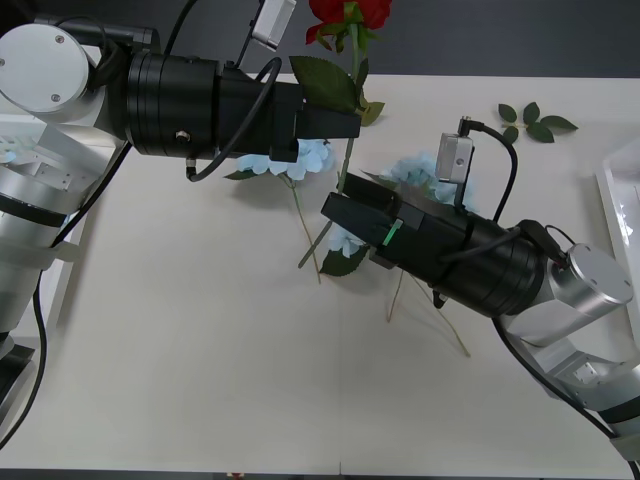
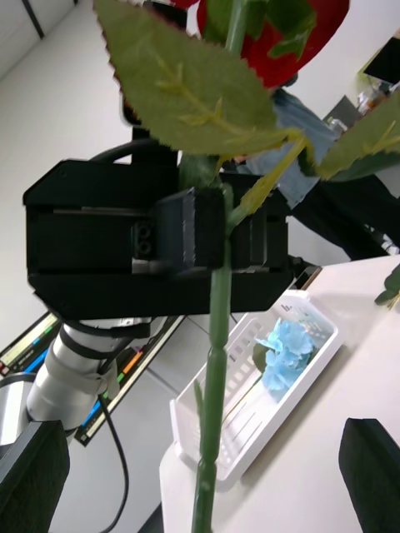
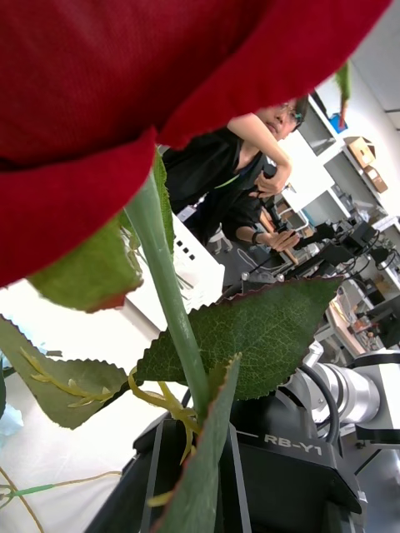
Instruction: Put the red flowers into the right box and the blue flowers into the left box
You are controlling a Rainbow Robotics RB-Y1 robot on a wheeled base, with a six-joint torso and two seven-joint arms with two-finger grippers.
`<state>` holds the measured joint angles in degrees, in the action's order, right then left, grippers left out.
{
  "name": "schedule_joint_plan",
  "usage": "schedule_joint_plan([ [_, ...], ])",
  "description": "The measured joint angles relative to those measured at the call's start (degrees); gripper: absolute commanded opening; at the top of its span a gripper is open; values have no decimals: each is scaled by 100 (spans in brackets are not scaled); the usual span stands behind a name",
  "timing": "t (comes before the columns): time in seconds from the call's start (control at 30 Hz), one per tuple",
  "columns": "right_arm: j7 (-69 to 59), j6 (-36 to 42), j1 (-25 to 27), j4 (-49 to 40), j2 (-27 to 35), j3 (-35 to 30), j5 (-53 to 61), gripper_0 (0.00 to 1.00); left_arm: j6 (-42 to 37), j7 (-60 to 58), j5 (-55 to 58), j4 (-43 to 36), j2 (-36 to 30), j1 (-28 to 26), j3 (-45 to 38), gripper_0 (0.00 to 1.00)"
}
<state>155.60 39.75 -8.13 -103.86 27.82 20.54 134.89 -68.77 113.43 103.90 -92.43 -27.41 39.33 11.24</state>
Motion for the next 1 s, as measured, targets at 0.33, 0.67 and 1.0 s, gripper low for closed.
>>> schedule_joint_plan([
  [0.33, 0, -126, -105, 0, -186, 8, 0, 76, 0, 0, 0, 0, 0, 0, 0, 0],
  [0.67, 0, -257, -157, 0, -186, 64, 0, 11, 0, 0, 0, 0, 0, 0, 0, 0],
  [1.0, 0, -316, -156, 0, -186, 64, 0, 0, 0, 0, 34, 0, 0, 0, 0, 14],
])
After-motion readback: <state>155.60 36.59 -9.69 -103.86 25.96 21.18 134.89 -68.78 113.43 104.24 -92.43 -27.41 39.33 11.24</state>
